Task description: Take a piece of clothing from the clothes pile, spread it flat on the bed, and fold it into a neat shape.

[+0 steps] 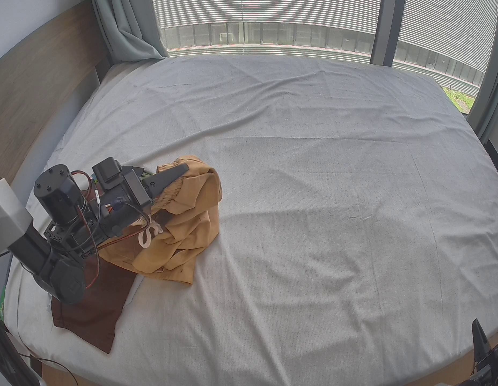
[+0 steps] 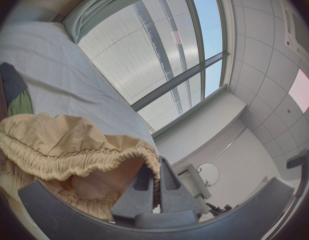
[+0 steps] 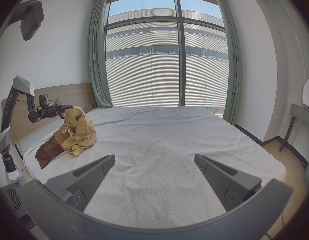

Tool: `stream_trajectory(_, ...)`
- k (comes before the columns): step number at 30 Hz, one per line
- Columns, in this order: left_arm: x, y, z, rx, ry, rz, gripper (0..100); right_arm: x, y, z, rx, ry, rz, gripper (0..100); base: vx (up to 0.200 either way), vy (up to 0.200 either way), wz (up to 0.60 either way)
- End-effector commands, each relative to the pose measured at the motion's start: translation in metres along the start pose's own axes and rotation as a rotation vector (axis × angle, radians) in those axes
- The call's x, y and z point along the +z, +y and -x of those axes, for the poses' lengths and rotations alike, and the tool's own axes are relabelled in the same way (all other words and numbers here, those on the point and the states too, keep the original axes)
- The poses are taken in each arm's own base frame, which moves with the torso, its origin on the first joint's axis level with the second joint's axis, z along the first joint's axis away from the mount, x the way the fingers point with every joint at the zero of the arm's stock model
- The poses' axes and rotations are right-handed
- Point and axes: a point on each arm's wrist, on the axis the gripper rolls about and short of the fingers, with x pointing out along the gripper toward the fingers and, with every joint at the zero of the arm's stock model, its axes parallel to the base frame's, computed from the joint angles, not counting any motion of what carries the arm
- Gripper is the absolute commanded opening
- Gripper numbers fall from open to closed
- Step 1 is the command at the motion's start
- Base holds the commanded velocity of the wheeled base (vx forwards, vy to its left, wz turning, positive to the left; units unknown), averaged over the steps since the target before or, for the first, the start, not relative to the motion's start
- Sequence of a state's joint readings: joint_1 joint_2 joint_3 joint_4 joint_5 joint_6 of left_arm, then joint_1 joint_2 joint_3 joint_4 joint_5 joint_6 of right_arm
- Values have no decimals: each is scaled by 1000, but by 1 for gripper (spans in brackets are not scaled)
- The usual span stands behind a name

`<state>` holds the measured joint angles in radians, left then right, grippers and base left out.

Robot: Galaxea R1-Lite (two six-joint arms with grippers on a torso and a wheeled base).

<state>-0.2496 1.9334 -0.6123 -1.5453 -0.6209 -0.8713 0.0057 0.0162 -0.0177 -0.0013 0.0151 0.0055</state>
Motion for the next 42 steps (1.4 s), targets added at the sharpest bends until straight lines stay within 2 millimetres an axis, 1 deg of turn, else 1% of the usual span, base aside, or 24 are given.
stream_trajectory(1,2,-21,-2,-57,-2,37,0,-5,0,0,1,1,1,100,0,0,0)
stream_trajectory(4,3,-30,-2,-80,-3,80,0,-5,0,0,-1,1,1,100,0,0,0)
stream_trajectory(9,5,-34,-6,-94,-18,81,0,-5,0,0,-1,1,1,100,0,0,0)
stream_trajectory(16,6,-56,-11,-144,-41,131,0,-5,0,0,-1,1,1,100,0,0,0)
stream_trajectory(17,6,-57,-11,-147,-41,131,0,-5,0,0,-1,1,1,100,0,0,0)
stream_trajectory(21,5,-65,-19,-171,-54,134,0,-5,0,0,-1,1,1,100,0,0,0)
stream_trajectory(29,5,-85,-34,-229,-87,209,0,-5,0,0,1,1,1,100,0,0,0)
stream_trajectory(40,-12,-106,-48,-298,-28,248,0,-5,0,0,-1,1,1,100,0,0,0)
stream_trajectory(42,-20,-109,-53,-302,-1,262,0,-5,0,0,1,1,1,100,0,0,0)
